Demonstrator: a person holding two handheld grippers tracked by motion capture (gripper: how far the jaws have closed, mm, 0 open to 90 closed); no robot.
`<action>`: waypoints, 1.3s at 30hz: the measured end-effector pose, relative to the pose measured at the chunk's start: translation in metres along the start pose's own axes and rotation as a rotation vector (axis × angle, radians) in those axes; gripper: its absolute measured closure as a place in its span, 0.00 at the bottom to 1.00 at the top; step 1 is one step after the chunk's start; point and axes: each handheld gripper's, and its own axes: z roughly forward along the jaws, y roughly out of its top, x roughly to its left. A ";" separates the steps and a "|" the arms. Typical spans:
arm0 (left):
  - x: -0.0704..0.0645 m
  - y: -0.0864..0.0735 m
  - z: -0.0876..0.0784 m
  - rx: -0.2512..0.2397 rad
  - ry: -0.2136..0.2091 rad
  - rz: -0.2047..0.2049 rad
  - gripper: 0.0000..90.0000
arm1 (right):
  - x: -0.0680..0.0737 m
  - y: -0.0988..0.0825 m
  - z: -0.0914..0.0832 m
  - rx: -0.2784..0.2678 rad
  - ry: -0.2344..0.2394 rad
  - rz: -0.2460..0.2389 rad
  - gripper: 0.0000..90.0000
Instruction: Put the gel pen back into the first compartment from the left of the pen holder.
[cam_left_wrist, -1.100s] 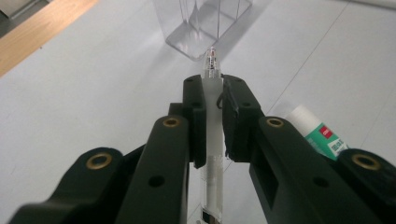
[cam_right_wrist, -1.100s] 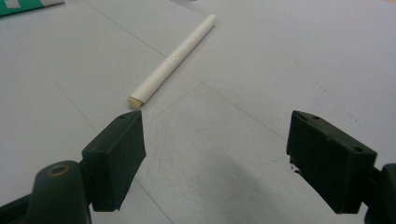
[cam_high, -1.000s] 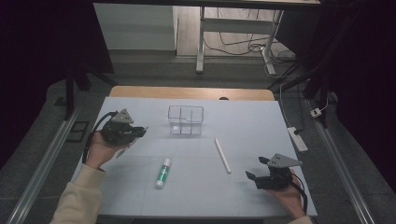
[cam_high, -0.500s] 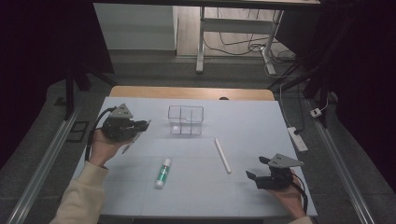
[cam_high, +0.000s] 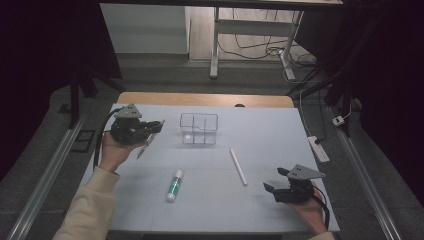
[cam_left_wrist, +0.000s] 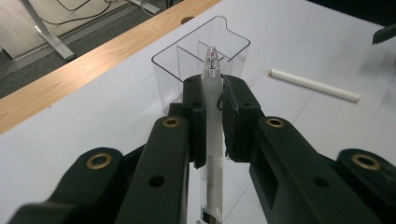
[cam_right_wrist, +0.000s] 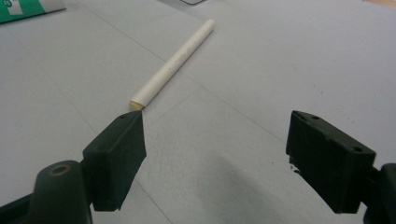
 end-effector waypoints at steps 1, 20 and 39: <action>0.000 0.001 0.000 -0.002 0.000 -0.002 0.89 | 0.000 0.000 0.000 -0.004 -0.002 0.001 0.21; 0.007 0.012 0.009 -0.048 -0.009 -0.030 0.89 | 0.000 -0.001 0.000 0.001 -0.001 -0.001 0.21; 0.009 0.025 0.021 -0.084 -0.023 -0.040 0.89 | -0.001 -0.001 0.001 0.004 -0.001 0.001 0.21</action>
